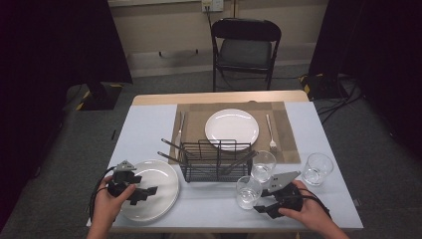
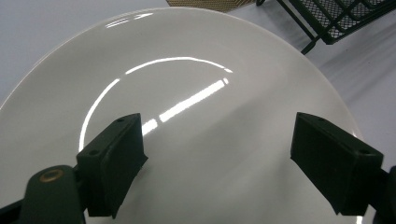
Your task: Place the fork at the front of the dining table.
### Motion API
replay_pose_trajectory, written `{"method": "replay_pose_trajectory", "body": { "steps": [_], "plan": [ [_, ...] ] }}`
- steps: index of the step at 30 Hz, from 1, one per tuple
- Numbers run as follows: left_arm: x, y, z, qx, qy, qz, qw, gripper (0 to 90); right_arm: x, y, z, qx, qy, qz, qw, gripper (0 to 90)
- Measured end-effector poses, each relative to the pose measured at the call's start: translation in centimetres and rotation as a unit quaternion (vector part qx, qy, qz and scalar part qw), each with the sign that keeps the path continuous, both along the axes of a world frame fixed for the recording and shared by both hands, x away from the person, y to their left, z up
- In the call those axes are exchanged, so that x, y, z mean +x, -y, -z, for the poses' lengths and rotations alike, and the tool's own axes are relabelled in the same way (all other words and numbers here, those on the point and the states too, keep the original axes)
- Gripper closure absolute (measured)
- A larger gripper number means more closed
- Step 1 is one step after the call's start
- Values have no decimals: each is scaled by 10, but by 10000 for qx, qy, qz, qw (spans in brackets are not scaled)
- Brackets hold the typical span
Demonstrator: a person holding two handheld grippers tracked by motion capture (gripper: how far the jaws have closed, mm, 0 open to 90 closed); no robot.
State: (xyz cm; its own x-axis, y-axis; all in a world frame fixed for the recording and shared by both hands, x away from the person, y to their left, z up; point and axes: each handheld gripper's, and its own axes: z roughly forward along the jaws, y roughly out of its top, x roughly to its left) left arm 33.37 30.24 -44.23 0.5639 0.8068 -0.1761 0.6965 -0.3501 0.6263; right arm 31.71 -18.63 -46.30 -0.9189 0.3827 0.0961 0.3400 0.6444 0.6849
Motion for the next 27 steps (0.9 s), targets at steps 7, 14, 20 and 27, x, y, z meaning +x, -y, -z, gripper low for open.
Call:
{"method": "replay_pose_trajectory", "body": {
  "steps": [7,14,20,27],
  "plan": [
    [0,0,0,-31,-2,-19,10000,170,0,-3,0,40,4,-9,10000,447],
    [0,0,0,-10,-31,21,10000,170,0,-6,0,90,22,-34,10000,446],
    [0,0,0,-24,-15,1,10000,170,0,-10,0,99,37,-63,9999,446],
    [0,0,0,26,-31,47,10000,170,0,-15,0,123,21,-77,9999,446]
  ]
}}
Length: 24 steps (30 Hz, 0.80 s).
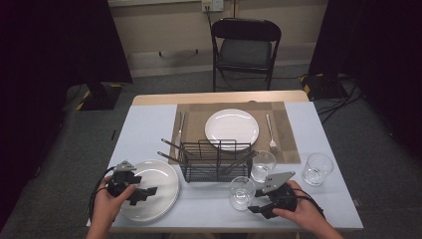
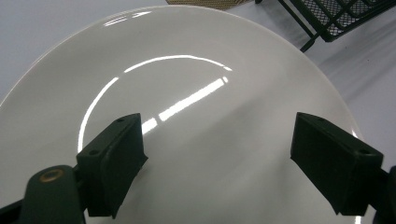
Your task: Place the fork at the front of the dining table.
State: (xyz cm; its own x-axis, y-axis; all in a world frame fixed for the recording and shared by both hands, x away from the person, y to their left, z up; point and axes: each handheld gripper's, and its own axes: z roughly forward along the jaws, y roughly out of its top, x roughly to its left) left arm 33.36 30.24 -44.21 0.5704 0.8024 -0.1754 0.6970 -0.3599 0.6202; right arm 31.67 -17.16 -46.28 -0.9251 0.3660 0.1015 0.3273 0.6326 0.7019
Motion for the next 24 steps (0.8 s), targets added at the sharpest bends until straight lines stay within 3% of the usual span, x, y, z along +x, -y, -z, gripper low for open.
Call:
{"method": "replay_pose_trajectory", "body": {
  "steps": [24],
  "plan": [
    [0,0,0,-10,-14,17,10000,170,0,-12,0,58,3,-44,10000,447]
  ]
}}
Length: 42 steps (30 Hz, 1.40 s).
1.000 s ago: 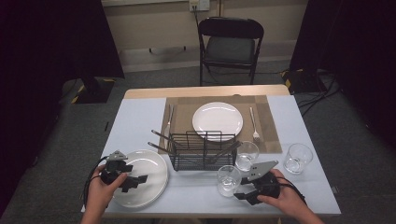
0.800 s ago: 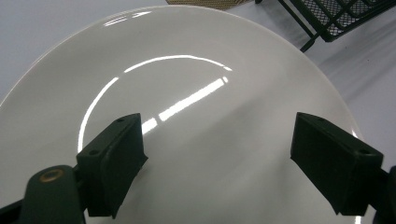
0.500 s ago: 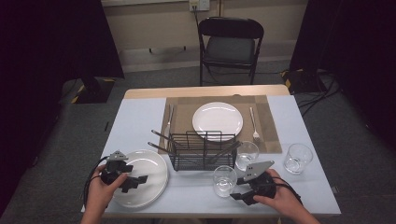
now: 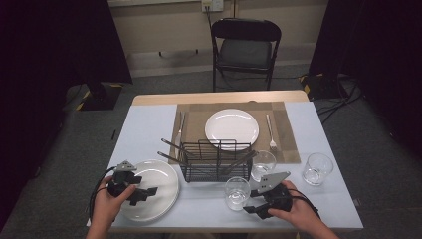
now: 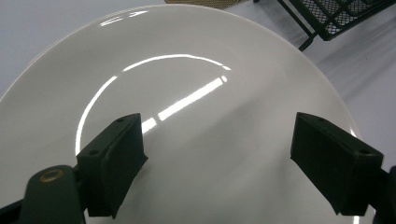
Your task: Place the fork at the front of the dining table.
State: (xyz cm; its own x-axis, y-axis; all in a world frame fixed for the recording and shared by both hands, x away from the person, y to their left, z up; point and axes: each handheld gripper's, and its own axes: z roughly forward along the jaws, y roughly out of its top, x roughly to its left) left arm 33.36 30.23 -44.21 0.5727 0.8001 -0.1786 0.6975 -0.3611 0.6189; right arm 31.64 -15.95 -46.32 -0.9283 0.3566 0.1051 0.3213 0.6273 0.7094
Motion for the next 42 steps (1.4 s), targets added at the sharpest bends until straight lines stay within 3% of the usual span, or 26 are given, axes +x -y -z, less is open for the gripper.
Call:
{"method": "replay_pose_trajectory", "body": {
  "steps": [42],
  "plan": [
    [0,0,1,-34,-11,1,10000,170,1,-15,1,47,3,-76,10000,447]
  ]
}}
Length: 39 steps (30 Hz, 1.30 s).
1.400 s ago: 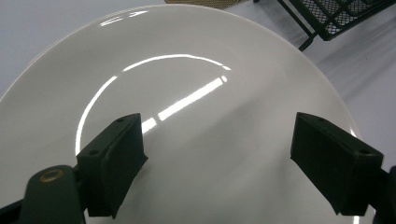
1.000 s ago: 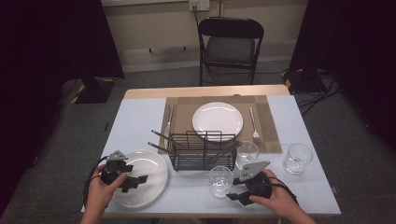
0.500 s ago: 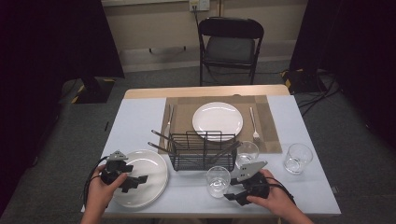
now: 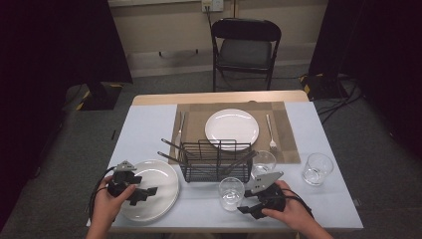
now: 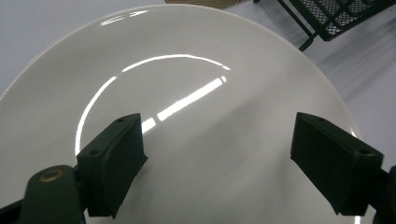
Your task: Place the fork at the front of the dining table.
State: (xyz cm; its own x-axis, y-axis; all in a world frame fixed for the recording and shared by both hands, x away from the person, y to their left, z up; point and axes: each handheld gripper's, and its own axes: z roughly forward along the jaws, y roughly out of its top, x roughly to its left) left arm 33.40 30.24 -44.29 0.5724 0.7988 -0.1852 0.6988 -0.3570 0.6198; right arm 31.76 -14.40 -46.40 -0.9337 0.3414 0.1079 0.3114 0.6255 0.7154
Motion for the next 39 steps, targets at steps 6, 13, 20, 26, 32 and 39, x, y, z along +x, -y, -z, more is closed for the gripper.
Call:
{"method": "replay_pose_trajectory", "body": {
  "steps": [6,13,20,26,32,39],
  "plan": [
    [0,0,0,-8,0,2,10000,170,0,-2,0,28,5,-9,10000,448],
    [0,0,0,1,-6,0,10000,170,1,-3,1,42,8,-18,10000,448],
    [0,0,-1,2,2,11,10000,170,0,-4,1,65,3,-11,10000,448],
    [0,0,-1,-10,6,5,10000,170,0,-5,0,53,18,-19,10000,447],
    [0,-1,-1,-13,19,-4,10000,170,1,-7,1,95,-6,-39,9999,444],
    [0,-1,-1,-16,19,0,10000,171,0,-8,0,107,1,-40,9999,444]
  ]
}}
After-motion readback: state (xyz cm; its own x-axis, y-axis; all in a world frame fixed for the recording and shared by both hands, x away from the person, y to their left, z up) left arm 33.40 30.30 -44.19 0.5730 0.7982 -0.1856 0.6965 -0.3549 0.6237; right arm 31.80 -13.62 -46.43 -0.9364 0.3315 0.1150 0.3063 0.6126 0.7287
